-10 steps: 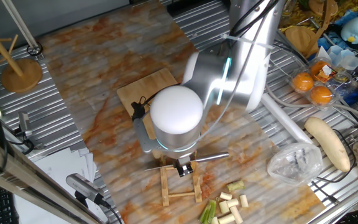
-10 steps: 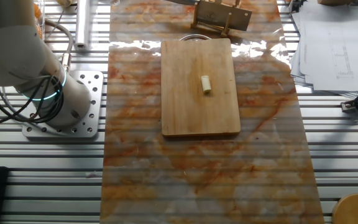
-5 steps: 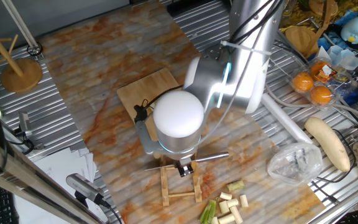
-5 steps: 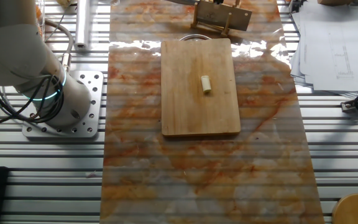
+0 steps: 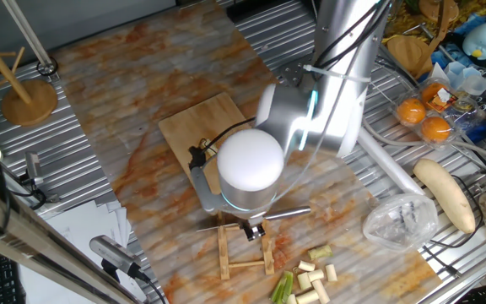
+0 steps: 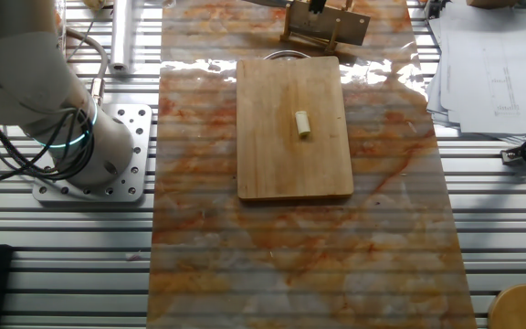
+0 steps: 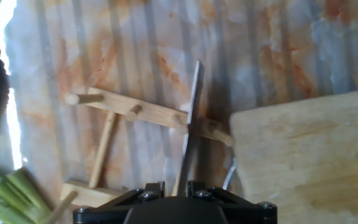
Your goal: Chop the scallions
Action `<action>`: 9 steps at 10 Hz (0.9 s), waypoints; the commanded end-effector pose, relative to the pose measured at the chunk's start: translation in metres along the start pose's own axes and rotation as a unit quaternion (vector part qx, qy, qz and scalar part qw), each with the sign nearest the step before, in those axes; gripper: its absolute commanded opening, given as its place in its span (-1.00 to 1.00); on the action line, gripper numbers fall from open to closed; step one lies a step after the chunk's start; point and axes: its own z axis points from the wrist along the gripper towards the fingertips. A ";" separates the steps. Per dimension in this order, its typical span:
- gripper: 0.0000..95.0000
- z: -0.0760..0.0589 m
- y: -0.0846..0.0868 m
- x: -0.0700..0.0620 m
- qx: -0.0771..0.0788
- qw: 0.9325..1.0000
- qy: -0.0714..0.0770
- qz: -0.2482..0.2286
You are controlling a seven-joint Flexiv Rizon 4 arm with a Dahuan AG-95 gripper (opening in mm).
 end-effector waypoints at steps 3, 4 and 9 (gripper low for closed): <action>-0.60 0.000 0.000 0.000 0.011 1.000 -0.009 -0.002; -0.60 0.000 0.000 0.000 0.012 1.000 -0.009 -0.002; -0.60 0.000 0.000 0.000 0.008 1.000 -0.010 -0.004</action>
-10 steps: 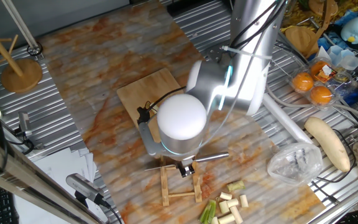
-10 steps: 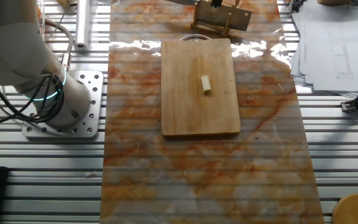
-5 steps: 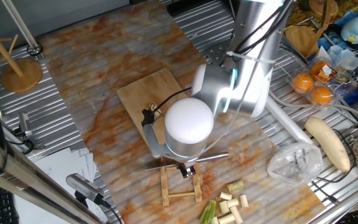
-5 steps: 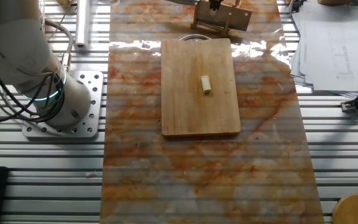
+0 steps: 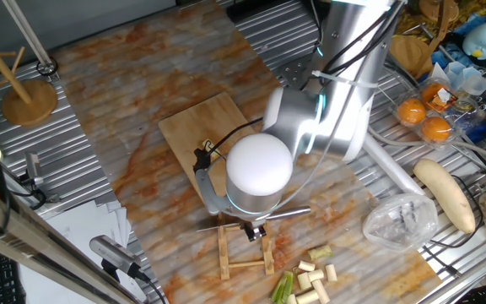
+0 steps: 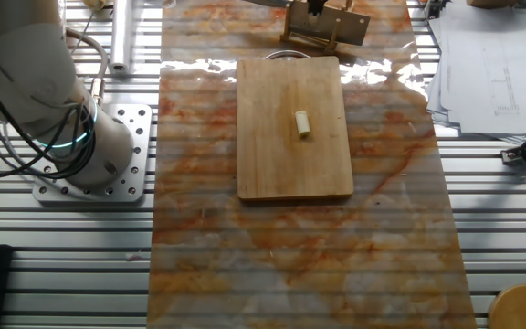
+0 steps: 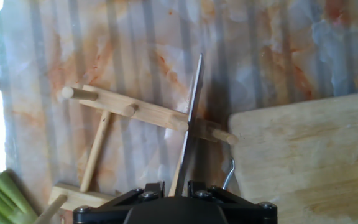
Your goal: Chop the scallions
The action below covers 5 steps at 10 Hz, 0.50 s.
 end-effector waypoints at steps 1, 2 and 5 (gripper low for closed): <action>-0.60 0.000 0.000 0.000 -0.006 1.000 -0.001 0.002; -0.60 0.000 0.000 0.000 -0.011 1.000 0.001 0.006; -0.60 0.000 0.000 0.000 -0.048 0.999 0.003 0.003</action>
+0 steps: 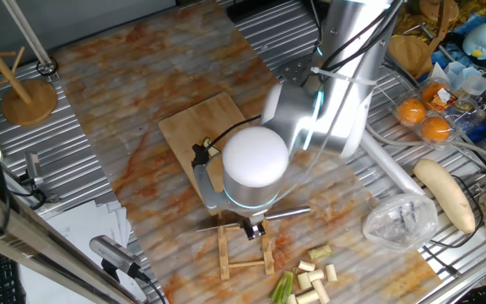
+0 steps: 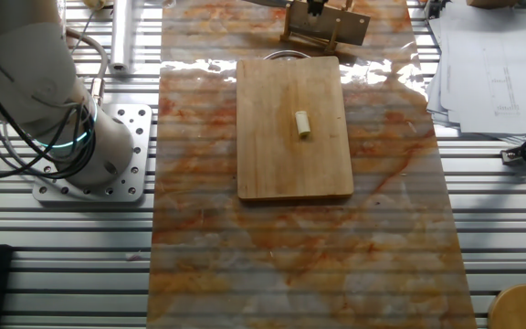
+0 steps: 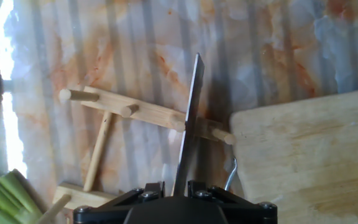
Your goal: Chop the scallions
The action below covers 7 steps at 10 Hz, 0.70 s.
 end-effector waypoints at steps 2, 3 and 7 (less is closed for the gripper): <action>-0.60 0.000 0.000 0.000 -0.024 0.999 0.007 -0.021; -0.60 0.000 0.000 0.000 -0.022 0.999 0.010 -0.021; -0.60 0.001 0.001 0.000 -0.014 1.000 0.013 -0.004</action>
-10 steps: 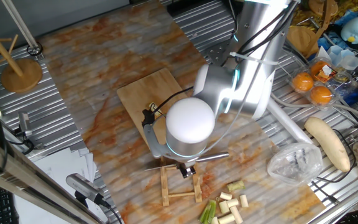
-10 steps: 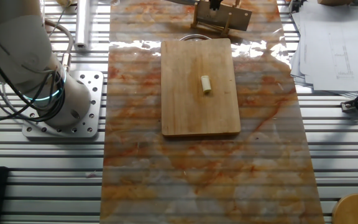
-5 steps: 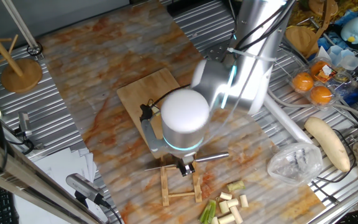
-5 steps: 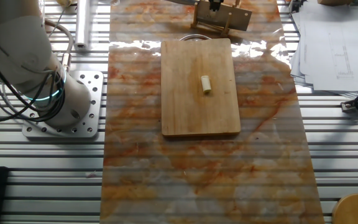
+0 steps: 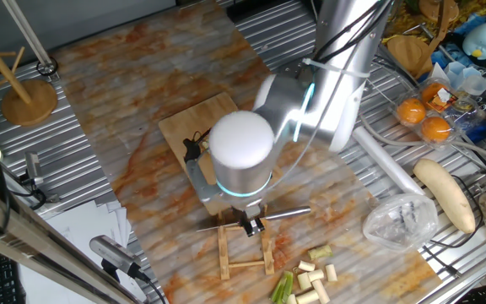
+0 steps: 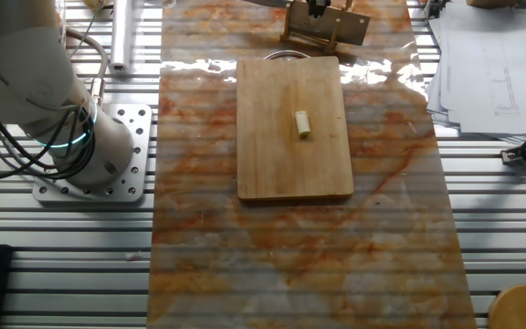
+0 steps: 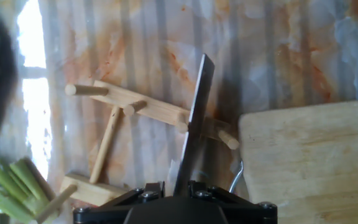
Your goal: Chop the scallions
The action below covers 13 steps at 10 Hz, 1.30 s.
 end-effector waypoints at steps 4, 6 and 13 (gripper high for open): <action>-0.60 0.016 0.003 -0.003 0.028 0.999 -0.010 0.023; -0.60 0.020 0.003 0.000 0.028 0.999 -0.011 0.025; -1.00 0.031 0.001 -0.001 0.031 0.999 -0.014 0.025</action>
